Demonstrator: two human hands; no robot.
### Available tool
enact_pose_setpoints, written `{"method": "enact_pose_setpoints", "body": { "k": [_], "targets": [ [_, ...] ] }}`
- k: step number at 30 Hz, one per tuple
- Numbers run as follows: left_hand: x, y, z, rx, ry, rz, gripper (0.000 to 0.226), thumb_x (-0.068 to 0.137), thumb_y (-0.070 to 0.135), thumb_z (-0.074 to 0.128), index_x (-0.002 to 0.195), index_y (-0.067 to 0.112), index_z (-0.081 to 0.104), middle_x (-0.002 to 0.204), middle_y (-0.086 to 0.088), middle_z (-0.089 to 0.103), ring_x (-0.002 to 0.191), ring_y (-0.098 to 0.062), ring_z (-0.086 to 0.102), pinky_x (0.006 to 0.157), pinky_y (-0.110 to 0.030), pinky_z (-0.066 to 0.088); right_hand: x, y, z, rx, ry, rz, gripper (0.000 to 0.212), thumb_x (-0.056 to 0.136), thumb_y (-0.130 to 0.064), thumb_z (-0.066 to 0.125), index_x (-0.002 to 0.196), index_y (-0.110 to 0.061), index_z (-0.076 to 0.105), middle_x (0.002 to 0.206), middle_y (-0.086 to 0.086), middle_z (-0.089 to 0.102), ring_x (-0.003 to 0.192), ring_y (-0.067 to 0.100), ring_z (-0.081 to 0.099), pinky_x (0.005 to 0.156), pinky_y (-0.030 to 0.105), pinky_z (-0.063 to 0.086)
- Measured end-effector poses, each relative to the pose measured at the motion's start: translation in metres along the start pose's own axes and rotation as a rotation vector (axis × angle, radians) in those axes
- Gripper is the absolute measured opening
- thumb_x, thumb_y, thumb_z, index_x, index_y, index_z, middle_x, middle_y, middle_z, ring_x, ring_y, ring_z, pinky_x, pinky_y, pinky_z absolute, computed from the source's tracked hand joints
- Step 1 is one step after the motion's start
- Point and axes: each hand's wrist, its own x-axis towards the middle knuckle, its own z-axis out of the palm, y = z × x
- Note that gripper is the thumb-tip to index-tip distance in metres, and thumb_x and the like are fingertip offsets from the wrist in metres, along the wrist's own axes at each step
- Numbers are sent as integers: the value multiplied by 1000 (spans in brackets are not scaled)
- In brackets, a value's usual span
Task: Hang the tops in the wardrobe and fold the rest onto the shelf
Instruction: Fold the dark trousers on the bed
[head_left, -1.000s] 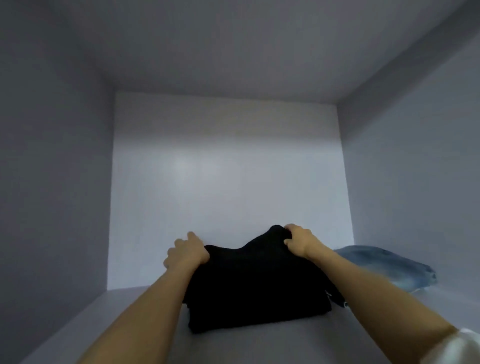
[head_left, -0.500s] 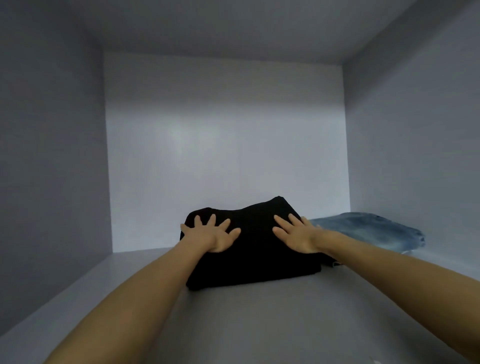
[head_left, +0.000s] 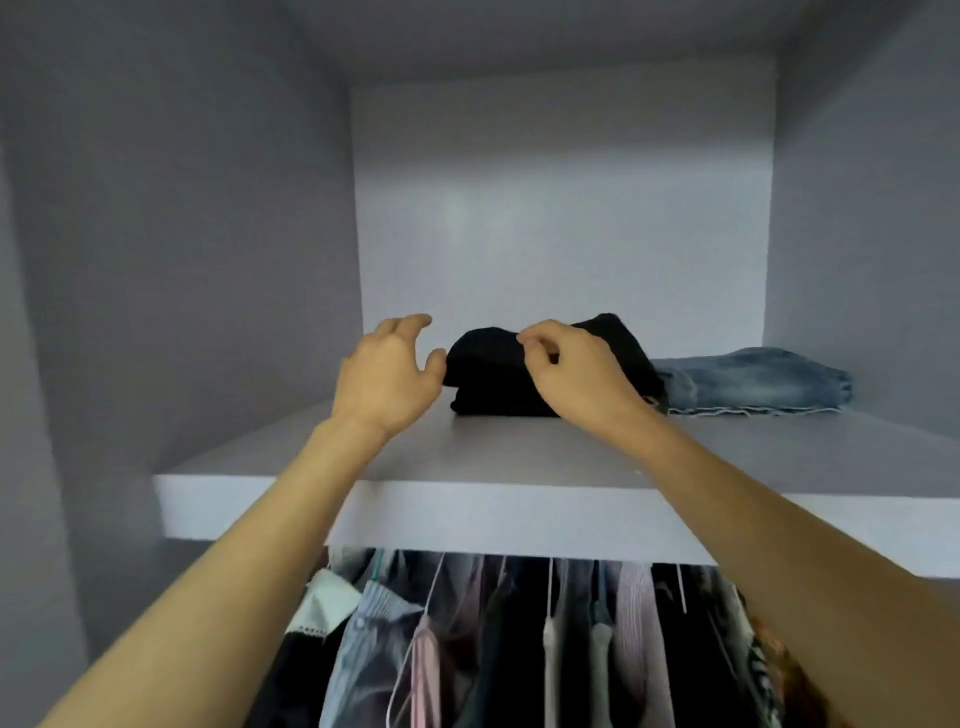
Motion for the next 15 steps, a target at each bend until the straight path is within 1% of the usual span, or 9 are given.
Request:
{"method": "enact_pose_setpoints", "body": {
  "k": [2, 4, 5, 7, 9, 10, 12, 14, 15],
  "targets": [
    [-64, -2, -14, -51, 65, -50, 45, 94, 27, 50, 138, 19, 45, 138, -7, 48, 125, -27, 45, 100, -37, 36, -49, -22, 9, 233, 87, -56, 23, 95, -13, 45, 108, -15, 65, 106, -3, 66, 100, 12, 59, 89, 23, 45],
    [-128, -3, -23, -85, 103, -84, 43, 93, 25, 52, 135, 20, 48, 134, -4, 52, 121, -24, 48, 97, -31, 36, -102, -39, 17, 448, 130, -94, 22, 94, -9, 46, 102, -21, 62, 101, -8, 64, 98, 4, 58, 84, 11, 42],
    [-167, -5, -31, -93, 121, -127, 41, 92, 24, 53, 133, 20, 50, 132, -1, 53, 118, -21, 50, 95, -27, 36, -135, -49, 25, 517, 102, -107, 21, 94, -11, 46, 101, -24, 60, 101, -11, 63, 97, -2, 57, 82, 6, 40],
    [-228, -9, -39, -96, 140, -196, 39, 91, 20, 56, 129, 19, 54, 128, 0, 56, 114, -20, 53, 89, -21, 35, -191, -58, 42, 597, 22, -100, 20, 95, -10, 47, 102, -25, 59, 103, -10, 64, 98, -8, 55, 81, 2, 38],
    [-292, -14, -49, -57, 90, -311, 36, 91, 17, 56, 127, 17, 56, 123, -4, 58, 109, -26, 55, 91, -27, 40, -250, -67, 62, 694, -121, -15, 21, 95, -8, 47, 103, -23, 61, 105, -9, 65, 99, -6, 57, 82, 4, 39],
    [-327, -18, -55, -44, 40, -387, 36, 91, 17, 56, 127, 17, 56, 122, -5, 58, 107, -27, 56, 92, -31, 42, -281, -73, 72, 725, -221, 47, 21, 95, -9, 47, 103, -23, 61, 106, -11, 65, 100, -4, 58, 83, 6, 41],
    [-387, -23, -66, -33, -75, -491, 36, 93, 19, 53, 128, 16, 55, 124, -5, 57, 112, -26, 54, 93, -35, 42, -336, -78, 92, 723, -397, 158, 20, 95, -9, 48, 104, -20, 62, 105, -11, 65, 101, 4, 59, 82, 10, 42],
    [-460, -34, -88, -31, -172, -613, 35, 94, 23, 52, 128, 17, 55, 129, -3, 56, 116, -23, 54, 96, -31, 41, -400, -91, 116, 630, -653, 203, 20, 95, -7, 48, 105, -15, 64, 101, -6, 66, 98, 11, 60, 77, 9, 42],
    [-494, -39, -98, -39, -207, -675, 34, 95, 25, 52, 128, 18, 56, 130, 0, 57, 117, -20, 54, 96, -25, 39, -429, -96, 127, 561, -799, 206, 20, 95, -8, 48, 104, -14, 64, 100, -4, 67, 96, 13, 61, 76, 11, 42]
  ]
}}
